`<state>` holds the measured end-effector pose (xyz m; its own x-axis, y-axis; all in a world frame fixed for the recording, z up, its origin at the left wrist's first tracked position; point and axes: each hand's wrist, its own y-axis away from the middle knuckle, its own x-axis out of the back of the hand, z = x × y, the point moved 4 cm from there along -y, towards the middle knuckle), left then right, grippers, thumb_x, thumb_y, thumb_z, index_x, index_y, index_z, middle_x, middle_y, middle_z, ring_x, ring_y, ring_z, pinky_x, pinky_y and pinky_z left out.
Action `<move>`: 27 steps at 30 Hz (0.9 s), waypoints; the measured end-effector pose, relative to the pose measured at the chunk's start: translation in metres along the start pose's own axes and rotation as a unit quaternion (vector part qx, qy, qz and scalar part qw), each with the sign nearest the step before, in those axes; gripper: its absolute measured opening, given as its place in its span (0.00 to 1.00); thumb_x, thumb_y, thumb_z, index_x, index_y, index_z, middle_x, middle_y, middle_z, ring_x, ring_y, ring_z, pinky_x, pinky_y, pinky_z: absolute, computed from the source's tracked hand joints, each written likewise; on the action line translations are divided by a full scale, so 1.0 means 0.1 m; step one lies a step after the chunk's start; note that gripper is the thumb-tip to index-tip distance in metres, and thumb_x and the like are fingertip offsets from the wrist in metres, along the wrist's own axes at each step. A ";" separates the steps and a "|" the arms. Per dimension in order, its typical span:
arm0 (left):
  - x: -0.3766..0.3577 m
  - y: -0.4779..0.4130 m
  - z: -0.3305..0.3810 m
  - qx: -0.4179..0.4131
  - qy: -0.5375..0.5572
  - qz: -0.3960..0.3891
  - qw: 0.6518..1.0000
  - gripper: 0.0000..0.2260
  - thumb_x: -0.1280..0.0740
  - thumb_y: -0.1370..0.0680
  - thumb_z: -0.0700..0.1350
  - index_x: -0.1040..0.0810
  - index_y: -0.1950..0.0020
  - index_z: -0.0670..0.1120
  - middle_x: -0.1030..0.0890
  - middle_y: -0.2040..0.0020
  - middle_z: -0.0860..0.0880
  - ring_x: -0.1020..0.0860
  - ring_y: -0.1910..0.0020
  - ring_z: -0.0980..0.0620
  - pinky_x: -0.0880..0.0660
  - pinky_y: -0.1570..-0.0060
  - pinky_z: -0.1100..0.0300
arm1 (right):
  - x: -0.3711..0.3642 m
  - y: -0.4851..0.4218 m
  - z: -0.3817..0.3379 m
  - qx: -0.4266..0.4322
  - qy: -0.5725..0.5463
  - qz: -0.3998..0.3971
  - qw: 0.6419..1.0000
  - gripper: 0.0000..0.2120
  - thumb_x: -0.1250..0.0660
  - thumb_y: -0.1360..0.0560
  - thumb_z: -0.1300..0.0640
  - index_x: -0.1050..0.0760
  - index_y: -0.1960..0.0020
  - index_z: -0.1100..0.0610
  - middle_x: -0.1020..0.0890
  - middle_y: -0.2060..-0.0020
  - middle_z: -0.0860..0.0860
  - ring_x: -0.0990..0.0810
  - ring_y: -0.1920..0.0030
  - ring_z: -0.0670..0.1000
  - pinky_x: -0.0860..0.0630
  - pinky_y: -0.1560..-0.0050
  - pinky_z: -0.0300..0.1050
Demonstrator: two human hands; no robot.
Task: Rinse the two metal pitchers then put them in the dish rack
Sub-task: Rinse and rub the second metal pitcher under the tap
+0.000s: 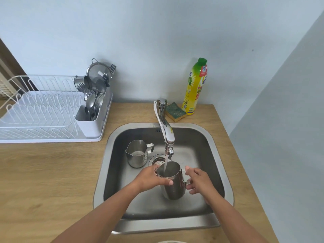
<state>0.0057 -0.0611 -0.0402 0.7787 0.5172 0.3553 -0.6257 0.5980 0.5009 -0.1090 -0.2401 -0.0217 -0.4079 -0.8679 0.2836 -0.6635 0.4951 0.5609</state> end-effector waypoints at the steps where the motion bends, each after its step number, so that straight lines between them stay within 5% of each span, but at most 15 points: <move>1: 0.01 0.03 0.01 -0.004 0.004 -0.003 1.000 0.16 0.18 0.36 0.52 0.18 0.52 0.57 0.14 0.57 0.62 0.18 0.55 0.67 0.24 0.45 0.64 | -0.02 0.00 0.01 -0.005 0.000 -0.005 1.000 0.17 0.36 0.22 0.42 0.22 0.51 0.57 0.23 0.63 0.54 0.21 0.68 0.52 0.24 0.68 0.44; 4: 0.03 0.07 0.01 -0.008 0.011 -0.004 1.000 0.15 0.18 0.36 0.50 0.19 0.54 0.57 0.14 0.59 0.62 0.19 0.59 0.69 0.25 0.51 0.66 | -0.07 -0.02 0.03 -0.010 -0.003 -0.006 1.000 0.18 0.36 0.22 0.42 0.22 0.51 0.58 0.23 0.63 0.52 0.21 0.67 0.53 0.23 0.67 0.45; 7: 0.02 0.07 0.00 -0.004 0.019 -0.012 1.000 0.26 0.18 0.38 0.50 0.21 0.42 0.52 0.13 0.55 0.56 0.16 0.51 0.62 0.25 0.39 0.59 | -0.09 -0.03 0.02 -0.005 -0.014 0.004 1.000 0.16 0.36 0.21 0.46 0.22 0.50 0.59 0.22 0.62 0.52 0.20 0.65 0.53 0.22 0.64 0.46; 10: 0.04 0.05 0.09 -0.017 -0.018 0.030 0.999 0.39 0.17 0.41 0.51 0.28 0.33 0.52 0.16 0.48 0.57 0.20 0.46 0.58 0.28 0.39 0.62 | -0.10 -0.05 0.01 0.013 -0.044 0.009 0.999 0.10 0.36 0.20 0.51 0.23 0.52 0.58 0.22 0.59 0.52 0.19 0.59 0.55 0.21 0.60 0.49; 18: 0.16 0.01 0.40 -0.086 -0.060 0.103 0.989 0.37 0.19 0.37 0.43 0.28 0.30 0.54 0.21 0.45 0.59 0.24 0.49 0.59 0.29 0.48 0.67 | -0.09 -0.15 -0.11 0.069 -0.113 0.026 0.991 0.07 0.38 0.19 0.59 0.22 0.53 0.56 0.20 0.53 0.57 0.21 0.50 0.55 0.19 0.52 0.47; 27: 0.33 0.09 0.53 -0.110 -0.176 0.175 0.962 0.40 0.23 0.36 0.60 0.34 0.27 0.60 0.28 0.31 0.59 0.25 0.37 0.58 0.27 0.39 0.59 | -0.26 -0.29 -0.15 0.028 -0.191 -0.029 0.981 0.10 0.43 0.17 0.57 0.25 0.49 0.59 0.20 0.57 0.55 0.19 0.53 0.56 0.19 0.54 0.50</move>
<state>0.0281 -0.0708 0.0178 0.4610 0.4943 0.7370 -0.8176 0.5595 0.1361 -0.0693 -0.2329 -0.0337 -0.5666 -0.8213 -0.0666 -0.7215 0.4555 0.5215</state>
